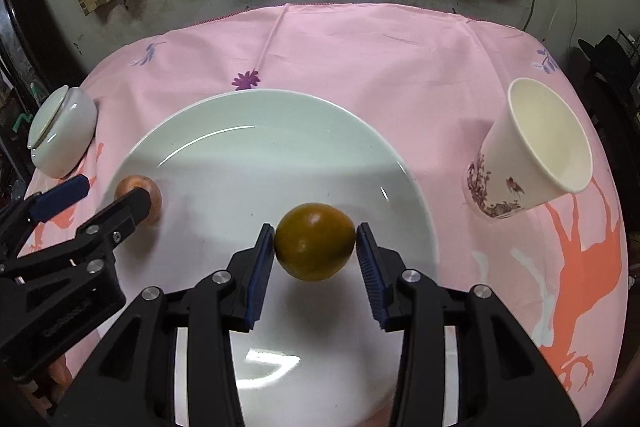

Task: Organize fruits
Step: 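Carry both fruits onto the white oval plate and open both grippers, then withdraw both grippers from the plate back toward the fruit cluster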

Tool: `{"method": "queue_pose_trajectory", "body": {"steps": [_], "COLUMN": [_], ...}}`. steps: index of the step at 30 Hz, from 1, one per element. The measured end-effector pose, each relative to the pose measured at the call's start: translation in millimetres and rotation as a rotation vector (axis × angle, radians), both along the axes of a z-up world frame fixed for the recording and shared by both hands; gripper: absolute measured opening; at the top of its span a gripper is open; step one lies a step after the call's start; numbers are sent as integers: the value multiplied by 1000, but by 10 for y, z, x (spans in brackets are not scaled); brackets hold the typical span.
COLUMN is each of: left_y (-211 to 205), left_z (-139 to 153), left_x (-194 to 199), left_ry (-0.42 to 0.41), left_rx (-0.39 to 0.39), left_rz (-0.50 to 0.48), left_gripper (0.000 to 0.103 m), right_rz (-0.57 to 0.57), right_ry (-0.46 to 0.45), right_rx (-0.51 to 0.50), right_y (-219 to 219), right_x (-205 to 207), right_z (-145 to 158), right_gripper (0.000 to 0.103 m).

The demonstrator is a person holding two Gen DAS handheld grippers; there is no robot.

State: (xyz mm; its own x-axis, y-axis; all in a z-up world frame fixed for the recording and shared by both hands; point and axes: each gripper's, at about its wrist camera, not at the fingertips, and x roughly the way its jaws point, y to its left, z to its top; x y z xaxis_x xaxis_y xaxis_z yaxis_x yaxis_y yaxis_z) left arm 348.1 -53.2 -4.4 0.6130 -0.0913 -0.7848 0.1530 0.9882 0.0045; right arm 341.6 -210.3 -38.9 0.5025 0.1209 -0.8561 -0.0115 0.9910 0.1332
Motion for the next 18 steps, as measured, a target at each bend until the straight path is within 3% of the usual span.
{"method": "queue_pose_trajectory", "body": {"steps": [7,13,18], "left_y": [412,749,1039], "left_z": [79,-175,-339], "left_x": [-555,-1556,-2282], "left_ry": [34,148,219], "left_rx": [-140,-157,-135], "left_rz": [52,73,137], "left_gripper": [89,92,92], "right_rz": [-69,-43,-117], "right_ry": [-47,-31,39], "right_rx": [161,183,208], "right_y": [-341,-420,-515], "right_x": [-738,-1767,-2450], "right_z": [242,247,102], "right_gripper": [70,72,73]}}
